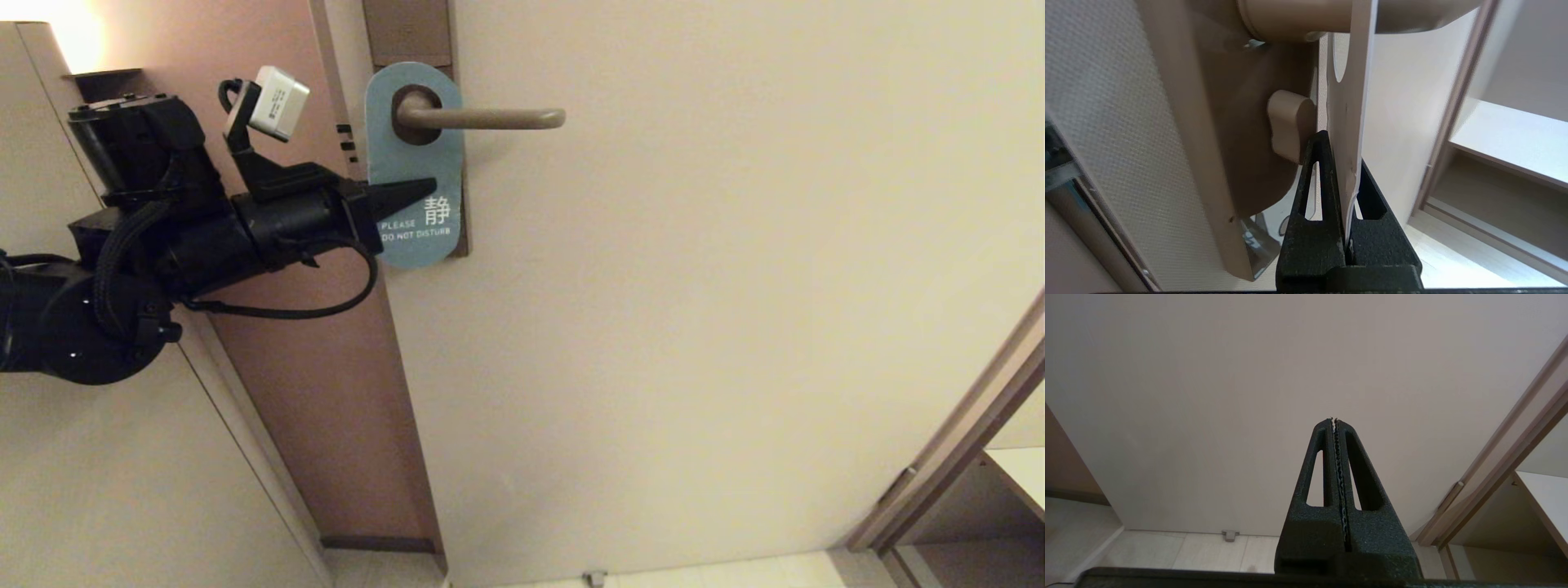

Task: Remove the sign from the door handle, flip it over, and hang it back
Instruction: Take down the sign

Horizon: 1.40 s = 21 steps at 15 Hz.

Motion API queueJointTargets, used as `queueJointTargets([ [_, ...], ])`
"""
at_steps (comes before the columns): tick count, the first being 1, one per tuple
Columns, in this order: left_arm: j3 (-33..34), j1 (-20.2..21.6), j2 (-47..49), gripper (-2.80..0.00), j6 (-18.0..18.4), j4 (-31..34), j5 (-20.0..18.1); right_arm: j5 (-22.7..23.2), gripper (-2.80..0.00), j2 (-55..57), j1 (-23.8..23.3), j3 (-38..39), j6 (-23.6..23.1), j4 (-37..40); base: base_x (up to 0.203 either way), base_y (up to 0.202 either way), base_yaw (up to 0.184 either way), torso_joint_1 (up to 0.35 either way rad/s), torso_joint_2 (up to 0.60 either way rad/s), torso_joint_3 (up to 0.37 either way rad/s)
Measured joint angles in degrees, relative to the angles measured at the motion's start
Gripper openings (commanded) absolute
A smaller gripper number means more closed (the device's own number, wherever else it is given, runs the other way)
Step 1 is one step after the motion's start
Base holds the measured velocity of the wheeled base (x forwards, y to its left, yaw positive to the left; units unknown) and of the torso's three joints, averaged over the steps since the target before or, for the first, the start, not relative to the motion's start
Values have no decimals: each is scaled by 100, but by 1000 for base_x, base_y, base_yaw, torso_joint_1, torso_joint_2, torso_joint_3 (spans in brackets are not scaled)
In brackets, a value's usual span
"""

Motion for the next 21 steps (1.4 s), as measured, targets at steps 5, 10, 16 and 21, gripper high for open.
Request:
queueJointTargets([
  [5, 57, -302, -103, -280, 5, 6, 854, 3, -280, 0, 1, 0, -2, 2, 0, 0, 0, 0, 0, 0],
  [10, 187, -681, -226, -280, 5, 10, 1513, 2, -280, 0, 0, 0, -1, 2, 0, 0, 0, 0, 0, 0],
  [16, 507, -1350, -481, -280, 23, 8, 2250, -2, -280, 0, 1, 0, 0, 2, 0, 0, 0, 0, 0, 0],
  [21, 523, -1696, -433, -280, 172, 6, 2897, 0, -280, 0, 1, 0, -2, 1, 0, 0, 0, 0, 0, 0],
])
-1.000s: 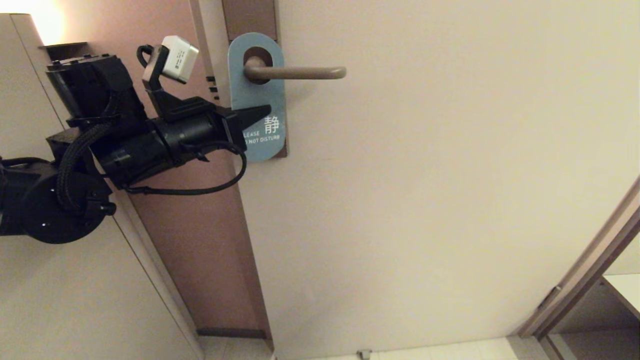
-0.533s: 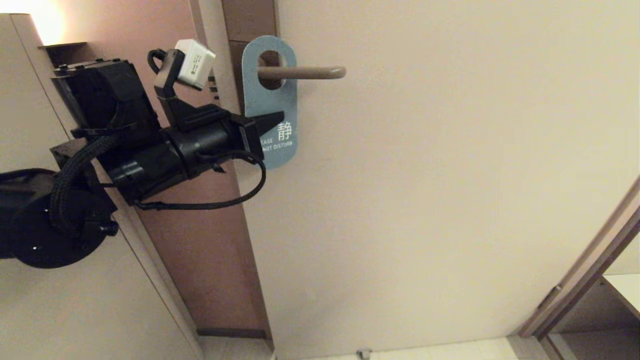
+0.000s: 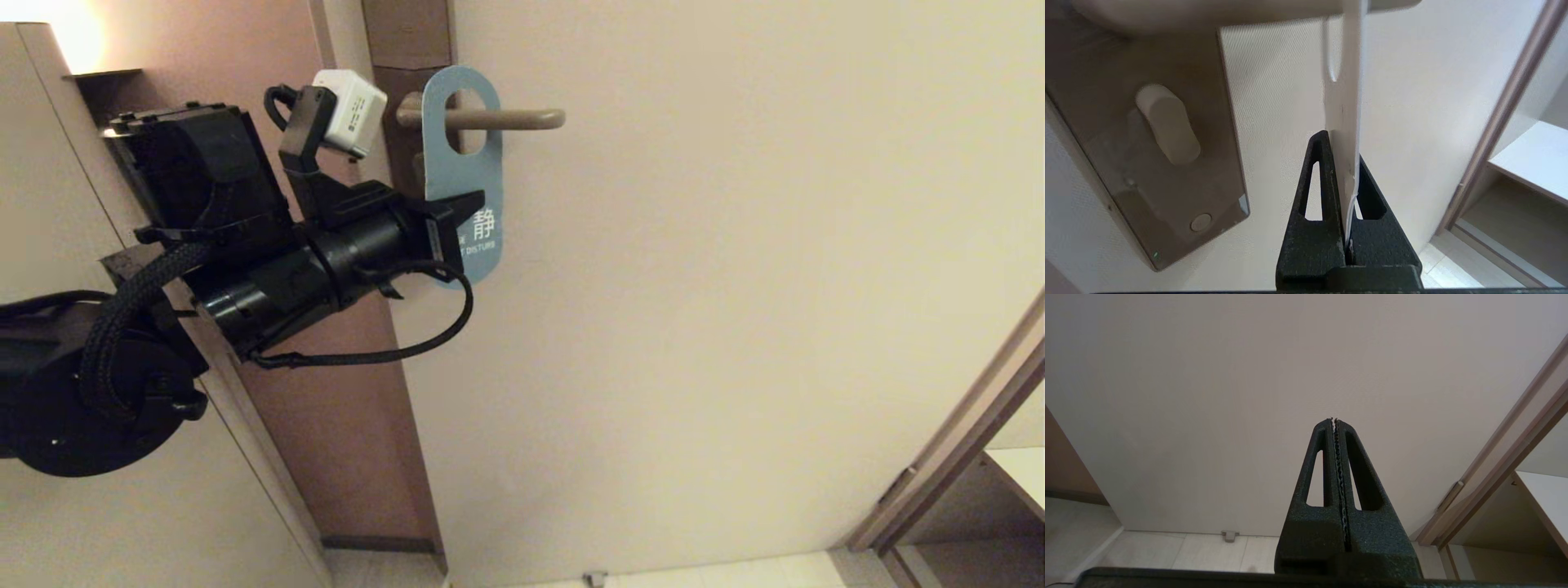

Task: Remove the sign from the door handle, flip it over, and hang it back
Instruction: Take down the sign

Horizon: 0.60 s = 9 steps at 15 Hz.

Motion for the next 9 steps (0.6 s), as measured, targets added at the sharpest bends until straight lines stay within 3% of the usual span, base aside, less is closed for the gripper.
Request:
queueJointTargets([
  [9, -259, -290, 477, -280, 128, -49, 671, 5, -280, 0, 0, 0, 2, 2, 0, 0, 0, 0, 0, 0],
])
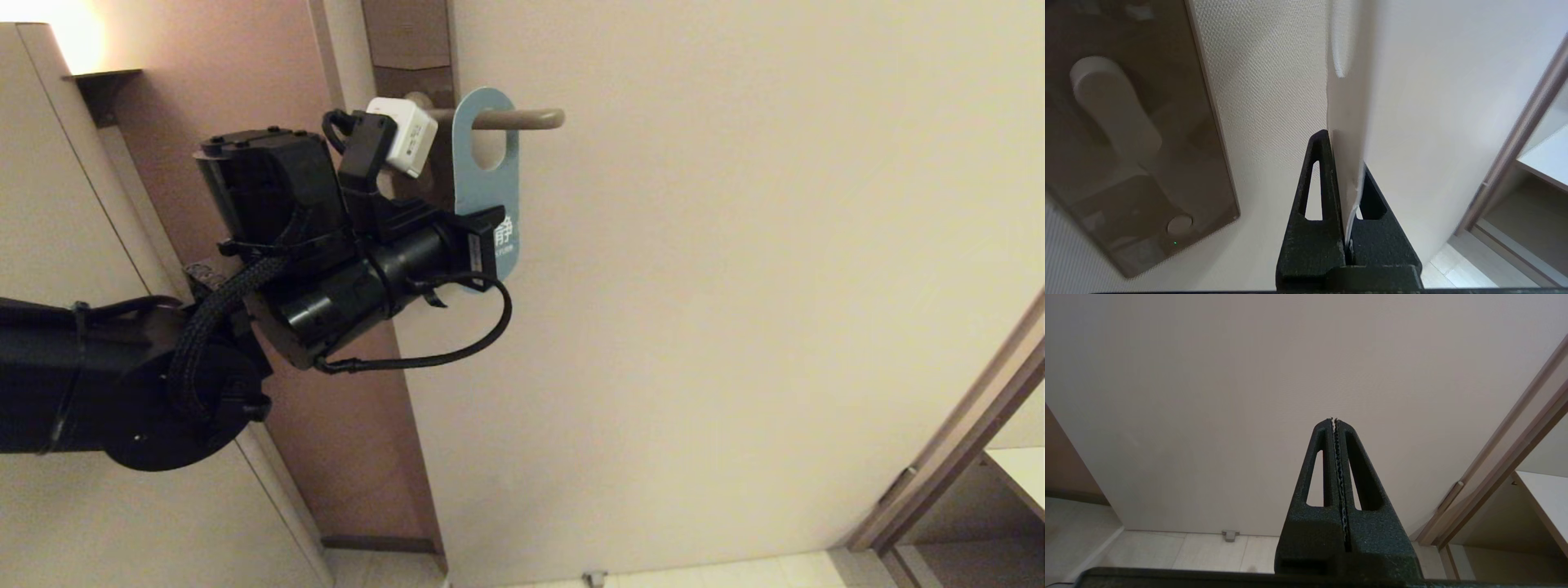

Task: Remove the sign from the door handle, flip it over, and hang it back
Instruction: Take down the sign

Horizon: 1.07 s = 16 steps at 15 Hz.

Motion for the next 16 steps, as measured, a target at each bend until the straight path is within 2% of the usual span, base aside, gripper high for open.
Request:
queueJointTargets([
  [9, -790, -117, 496, -280, 5, 44, 93, -6, -280, 0, 0, 0, 0, -2, 0, 0, 0, 0, 0, 0],
  [16, -1059, -262, 746, -280, 79, 43, 156, -1, -280, 0, 0, 0, 0, 0, 0, 0, 0, 0, 0, 0],
])
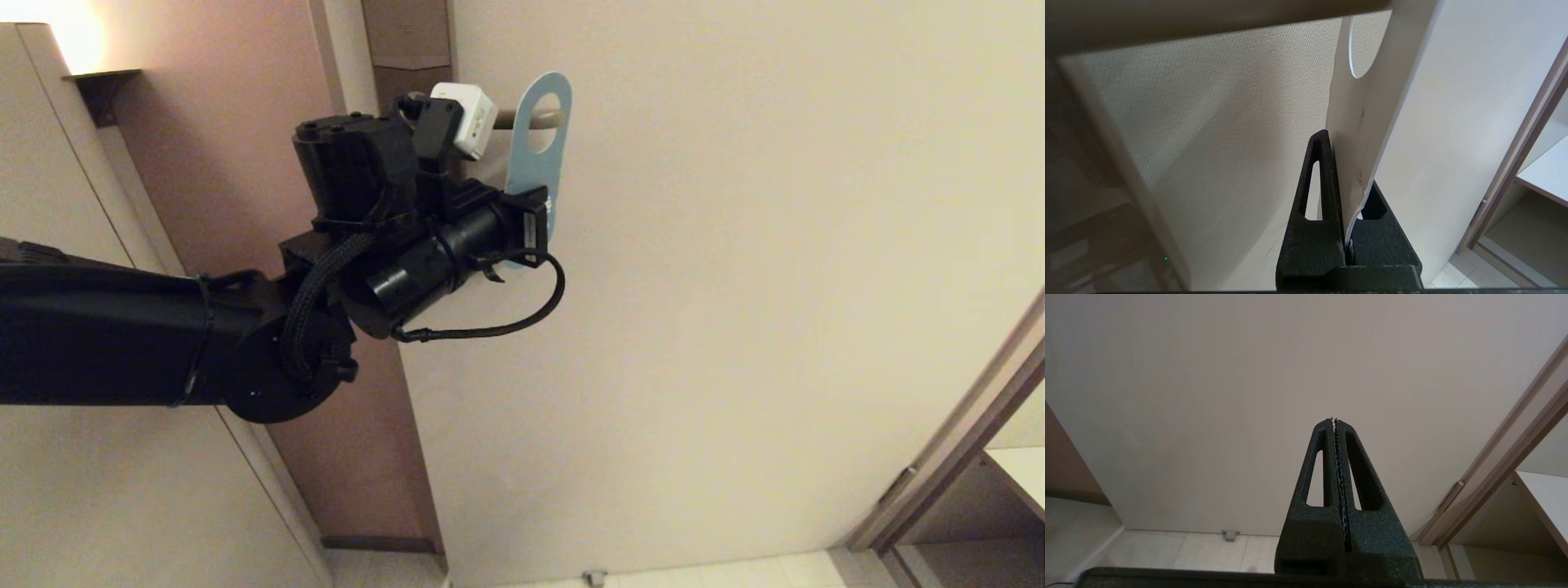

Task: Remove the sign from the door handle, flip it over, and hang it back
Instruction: Take down the sign, then hand it to the other hand

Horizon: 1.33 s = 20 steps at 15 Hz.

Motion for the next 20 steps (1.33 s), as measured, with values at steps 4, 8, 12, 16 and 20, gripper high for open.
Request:
queueJointTargets([
  [4, -158, -84, 128, -280, -2, 1, 8, -2, -280, 0, 0, 0, 0, 0, 0, 0, 0, 0, 0, 0],
  [8, -276, -194, 254, -280, -5, 1, 17, -5, -280, 0, 0, 0, -2, 2, 0, 0, 0, 0, 0, 0],
  [12, -289, -340, 282, -280, 14, 6, -20, -1, -280, 0, 0, 0, 0, 0, 0, 0, 0, 0, 0, 0],
  [16, -267, -538, 245, -280, 31, 6, -55, -5, -280, 0, -1, 0, 0, 0, 0, 0, 0, 0, 0, 0],
  [20, -230, -759, 172, -280, 17, 3, -400, -4, -280, 0, -1, 0, -2, 0, 0, 0, 0, 0, 0, 0],
])
